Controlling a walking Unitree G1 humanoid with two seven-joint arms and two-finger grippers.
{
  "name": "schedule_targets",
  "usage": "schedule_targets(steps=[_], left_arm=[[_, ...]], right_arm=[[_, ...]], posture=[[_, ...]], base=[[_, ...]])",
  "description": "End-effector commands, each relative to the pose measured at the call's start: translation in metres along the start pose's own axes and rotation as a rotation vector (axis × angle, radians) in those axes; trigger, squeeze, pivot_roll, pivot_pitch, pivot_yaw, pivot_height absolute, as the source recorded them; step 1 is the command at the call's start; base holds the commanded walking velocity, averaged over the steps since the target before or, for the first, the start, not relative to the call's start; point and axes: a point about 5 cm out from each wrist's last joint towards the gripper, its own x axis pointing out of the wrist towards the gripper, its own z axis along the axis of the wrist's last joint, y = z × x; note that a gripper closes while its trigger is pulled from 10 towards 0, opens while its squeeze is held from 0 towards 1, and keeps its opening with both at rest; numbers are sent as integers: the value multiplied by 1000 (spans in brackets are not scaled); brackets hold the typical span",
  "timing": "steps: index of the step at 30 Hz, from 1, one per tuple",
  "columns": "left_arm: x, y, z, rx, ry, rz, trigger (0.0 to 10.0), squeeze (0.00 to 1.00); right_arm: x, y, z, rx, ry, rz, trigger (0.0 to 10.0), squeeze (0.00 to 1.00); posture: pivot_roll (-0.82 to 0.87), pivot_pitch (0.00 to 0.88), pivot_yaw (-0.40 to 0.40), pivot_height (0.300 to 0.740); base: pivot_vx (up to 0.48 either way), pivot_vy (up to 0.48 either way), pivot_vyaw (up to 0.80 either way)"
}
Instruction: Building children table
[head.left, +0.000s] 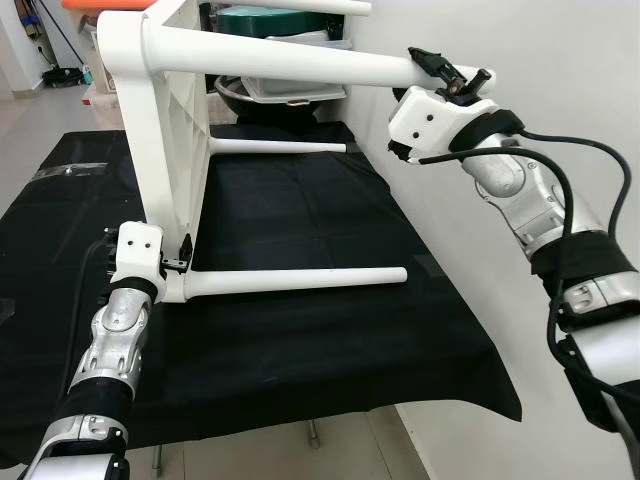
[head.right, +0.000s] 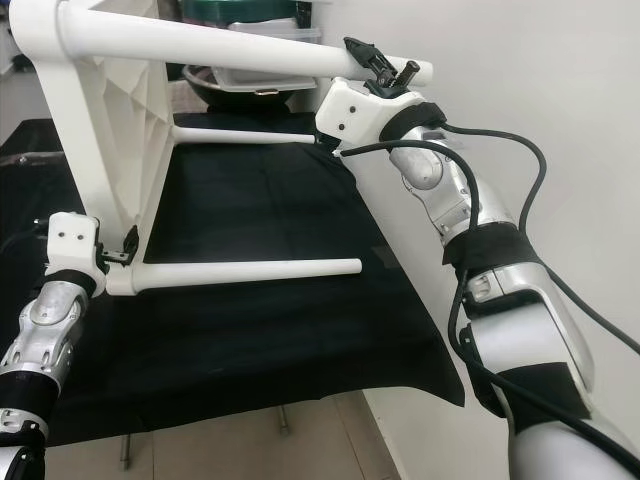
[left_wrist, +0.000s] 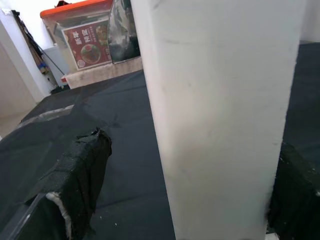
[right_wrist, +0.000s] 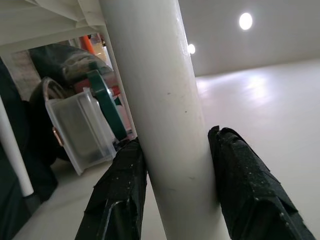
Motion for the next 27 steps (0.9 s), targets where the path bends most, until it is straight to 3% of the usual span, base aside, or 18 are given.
schedule_targets(steps=[1, 3, 6, 7, 10, 11, 12, 14, 16, 17, 18, 21, 22, 24, 26, 27], left_arm=[[5, 25, 17, 53, -64, 58, 10000, 0], [5, 25, 17, 53, -64, 58, 10000, 0], [17, 66, 50, 163, -138, 105, 10000, 0], [17, 66, 50, 163, -138, 105, 10000, 0], [27, 100, 92, 281, -211, 122, 10000, 0], [29, 108, 105, 315, -233, 126, 10000, 0], [29, 108, 105, 315, -233, 126, 10000, 0], [35, 122, 134, 376, -275, 132, 10000, 0], [35, 122, 134, 376, -275, 132, 10000, 0], [39, 127, 154, 412, -305, 128, 10000, 0], [39, 127, 154, 412, -305, 128, 10000, 0], [47, 135, 216, 520, -393, 124, 10000, 0], [47, 135, 216, 520, -393, 124, 10000, 0], [49, 132, 244, 560, -434, 106, 10000, 0], [50, 131, 251, 572, -441, 96, 10000, 0], [52, 127, 260, 593, -452, 82, 10000, 0]], right_arm=[[1, -17, -11, 234, 73, -129, 0, 263], [1, -17, -11, 234, 73, -129, 0, 263], [5, -17, -15, 335, 116, -147, 0, 267], [5, -17, -15, 335, 116, -147, 0, 267], [9, -17, -20, 402, 160, -161, 0, 388], [9, -17, -21, 420, 173, -163, 0, 400], [9, -17, -21, 420, 173, -163, 0, 400], [10, -14, -23, 449, 197, -165, 0, 443], [10, -14, -23, 449, 197, -165, 0, 443], [10, -11, -25, 473, 215, -166, 0, 463], [10, -11, -25, 473, 215, -166, 0, 463], [5, 9, -35, 614, 296, -148, 0, 467], [5, 9, -35, 614, 296, -148, 0, 467], [-1, 28, -41, 738, 355, -124, 0, 471], [-3, 34, -42, 779, 373, -115, 0, 471], [-7, 50, -45, 851, 412, -97, 0, 471]], posture=[[43, 0, -46, 740], [43, 0, -46, 740], [57, 0, -49, 740], [57, 0, -49, 740], [78, 0, -50, 740], [91, 0, -55, 740], [91, 0, -55, 740], [102, 0, -55, 740], [102, 0, -55, 740], [107, 0, -54, 740], [107, 0, -54, 740], [124, 0, -52, 740], [124, 0, -52, 740], [127, 0, -53, 740], [127, 0, -53, 740], [137, 0, -50, 740]], base=[[0, 0, 0], [0, 0, 0], [0, 0, 0], [0, 0, 0], [0, 0, 0], [0, 0, 0], [0, 0, 0], [0, 0, 0], [0, 0, 0], [0, 0, 0], [0, 0, 0], [0, 0, 0], [0, 0, 0], [0, 0, 0], [0, 0, 0], [0, 0, 0]])
